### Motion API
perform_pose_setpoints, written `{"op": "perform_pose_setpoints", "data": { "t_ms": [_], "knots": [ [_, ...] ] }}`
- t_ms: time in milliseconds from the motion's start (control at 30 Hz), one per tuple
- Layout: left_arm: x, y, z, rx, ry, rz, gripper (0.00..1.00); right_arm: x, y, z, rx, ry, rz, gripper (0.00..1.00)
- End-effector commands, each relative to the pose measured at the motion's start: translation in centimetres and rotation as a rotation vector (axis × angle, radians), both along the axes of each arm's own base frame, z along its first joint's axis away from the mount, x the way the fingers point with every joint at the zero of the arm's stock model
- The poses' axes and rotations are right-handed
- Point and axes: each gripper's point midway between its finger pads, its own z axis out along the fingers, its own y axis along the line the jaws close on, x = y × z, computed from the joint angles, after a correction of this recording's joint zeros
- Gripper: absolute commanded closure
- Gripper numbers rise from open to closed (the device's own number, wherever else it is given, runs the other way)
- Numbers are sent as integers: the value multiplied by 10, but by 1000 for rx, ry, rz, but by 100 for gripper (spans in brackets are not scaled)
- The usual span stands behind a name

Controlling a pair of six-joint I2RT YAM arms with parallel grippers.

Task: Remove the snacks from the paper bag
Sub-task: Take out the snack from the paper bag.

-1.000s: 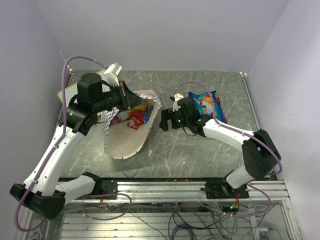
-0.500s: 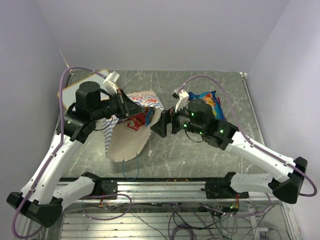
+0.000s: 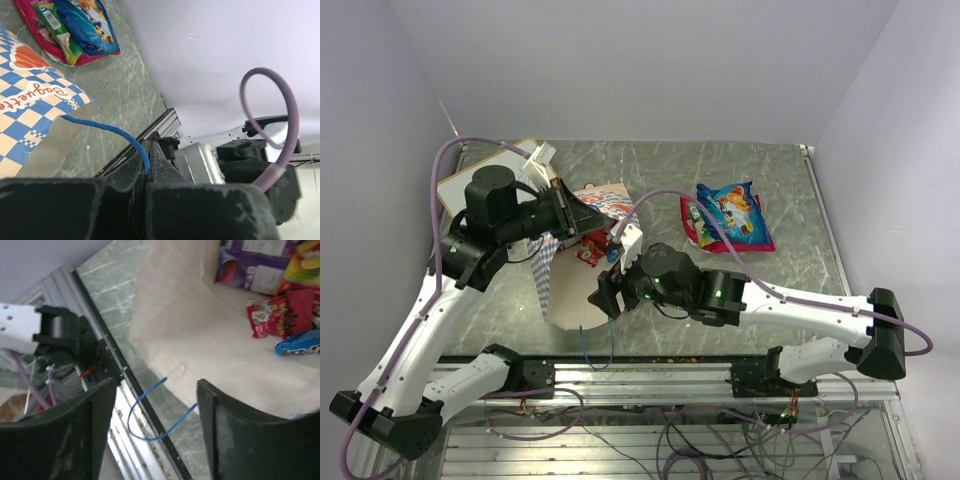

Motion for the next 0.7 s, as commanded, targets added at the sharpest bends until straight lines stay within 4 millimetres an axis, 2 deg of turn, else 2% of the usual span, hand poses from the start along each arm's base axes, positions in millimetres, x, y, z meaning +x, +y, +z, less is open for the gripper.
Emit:
{"op": "perform_pose_setpoints", "data": {
  "t_ms": [0, 67, 233, 333, 500, 667],
  "knots": [
    [-19, 1, 29, -65, -43, -25, 93, 20, -1, -12, 24, -200, -34, 46],
    [-20, 4, 30, -59, -40, -15, 93, 26, 0, -22, 37, -284, -40, 53],
    [-23, 9, 28, -14, -20, -1, 93, 49, 18, -42, -52, -385, -81, 54],
    [-24, 10, 30, -15, -22, 7, 93, 64, 17, -57, -73, -393, -183, 59],
    [-27, 13, 26, 1, -10, 14, 93, 82, -2, -76, -131, -406, -300, 64],
    [-34, 19, 25, 5, 9, 31, 93, 97, -47, -89, -285, -453, -423, 65]
  ]
}}
